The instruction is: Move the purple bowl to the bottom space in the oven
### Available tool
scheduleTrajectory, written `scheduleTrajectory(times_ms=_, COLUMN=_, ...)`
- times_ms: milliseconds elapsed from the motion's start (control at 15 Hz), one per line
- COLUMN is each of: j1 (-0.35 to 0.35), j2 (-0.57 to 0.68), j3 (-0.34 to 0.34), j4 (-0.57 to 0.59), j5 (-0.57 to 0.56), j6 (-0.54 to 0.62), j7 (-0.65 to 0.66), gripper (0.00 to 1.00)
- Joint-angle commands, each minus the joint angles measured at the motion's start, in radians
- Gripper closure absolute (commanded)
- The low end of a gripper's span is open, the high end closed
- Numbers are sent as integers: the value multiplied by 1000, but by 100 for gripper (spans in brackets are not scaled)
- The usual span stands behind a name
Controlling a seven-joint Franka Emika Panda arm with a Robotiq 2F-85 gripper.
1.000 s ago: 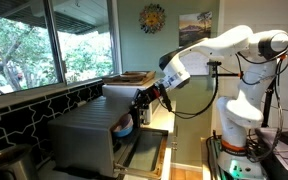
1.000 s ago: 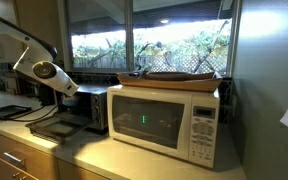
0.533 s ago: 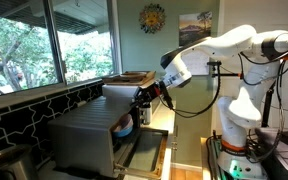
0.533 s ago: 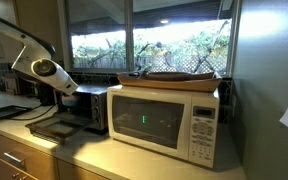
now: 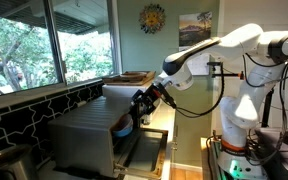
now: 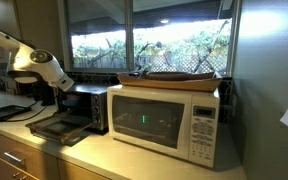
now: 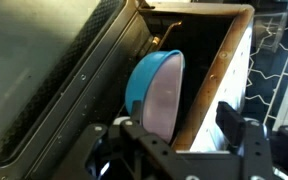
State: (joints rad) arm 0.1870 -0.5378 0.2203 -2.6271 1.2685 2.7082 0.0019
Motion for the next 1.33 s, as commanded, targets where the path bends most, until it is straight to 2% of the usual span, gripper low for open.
scheduleTrajectory(times_ms=0, j1=-48, j2=-35, j3=42, j4=-27, j5=-208, j6=-46, j7=159, gripper=0)
scheduleTrajectory(times_ms=533, j1=-93, j2=-10, j3=62, j4=29, j5=-589, j6=-131, j7=404, gripper=0)
scheduleTrajectory(times_ms=933, j1=-72, j2=29, j3=57, j4=100, j5=-739, j6=-169, j7=482, gripper=0)
scheduleTrajectory(times_ms=1267, j1=-59, j2=73, j3=55, j4=135, j5=-813, j6=-206, j7=510, gripper=0)
